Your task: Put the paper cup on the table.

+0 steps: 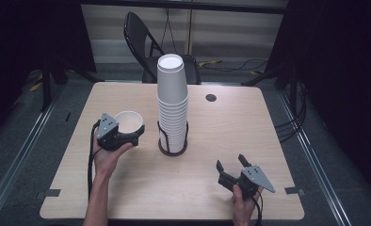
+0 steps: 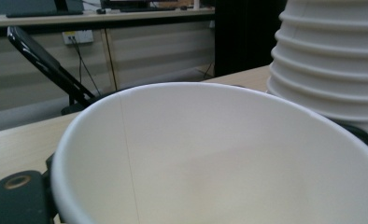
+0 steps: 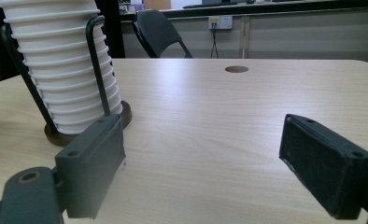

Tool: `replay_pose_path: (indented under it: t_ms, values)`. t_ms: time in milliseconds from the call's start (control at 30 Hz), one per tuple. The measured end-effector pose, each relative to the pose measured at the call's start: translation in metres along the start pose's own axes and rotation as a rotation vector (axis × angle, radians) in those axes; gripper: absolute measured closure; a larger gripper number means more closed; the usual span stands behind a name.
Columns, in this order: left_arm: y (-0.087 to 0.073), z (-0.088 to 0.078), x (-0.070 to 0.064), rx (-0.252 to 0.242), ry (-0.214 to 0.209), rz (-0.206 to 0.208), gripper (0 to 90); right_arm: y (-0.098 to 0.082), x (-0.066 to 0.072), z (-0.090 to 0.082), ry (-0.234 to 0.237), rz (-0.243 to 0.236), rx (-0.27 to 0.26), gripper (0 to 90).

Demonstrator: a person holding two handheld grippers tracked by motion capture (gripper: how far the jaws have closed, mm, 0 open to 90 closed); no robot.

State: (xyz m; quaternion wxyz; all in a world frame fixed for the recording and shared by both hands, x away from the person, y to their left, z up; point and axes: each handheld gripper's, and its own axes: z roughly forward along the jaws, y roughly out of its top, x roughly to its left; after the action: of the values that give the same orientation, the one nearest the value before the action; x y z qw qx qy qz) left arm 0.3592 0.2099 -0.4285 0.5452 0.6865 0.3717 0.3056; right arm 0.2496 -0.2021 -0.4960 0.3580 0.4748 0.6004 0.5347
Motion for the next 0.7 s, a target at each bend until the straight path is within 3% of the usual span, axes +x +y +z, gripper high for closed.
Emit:
replay_pose_path:
  t_ms: [200,400,567,633,700]
  values:
    - [-0.007,0.011,0.011,-0.011,0.014,-0.037,9.9,0.0,0.001,0.001,0.005,-0.009,0.007,13.7]
    - [-0.011,0.02,0.022,0.021,0.048,-0.052,9.9,0.0,0.001,0.001,0.007,-0.015,0.011,13.7]
    - [-0.016,0.029,0.029,0.039,0.045,-0.058,9.8,0.0,0.001,0.0,0.011,-0.012,0.004,13.7]
    - [-0.019,0.032,0.033,0.019,0.017,-0.093,9.7,0.0,0.001,0.0,0.012,-0.014,0.005,13.8]
    - [-0.021,0.035,0.035,0.029,0.029,-0.093,9.7,0.0,0.001,0.0,0.017,-0.012,0.009,13.9]
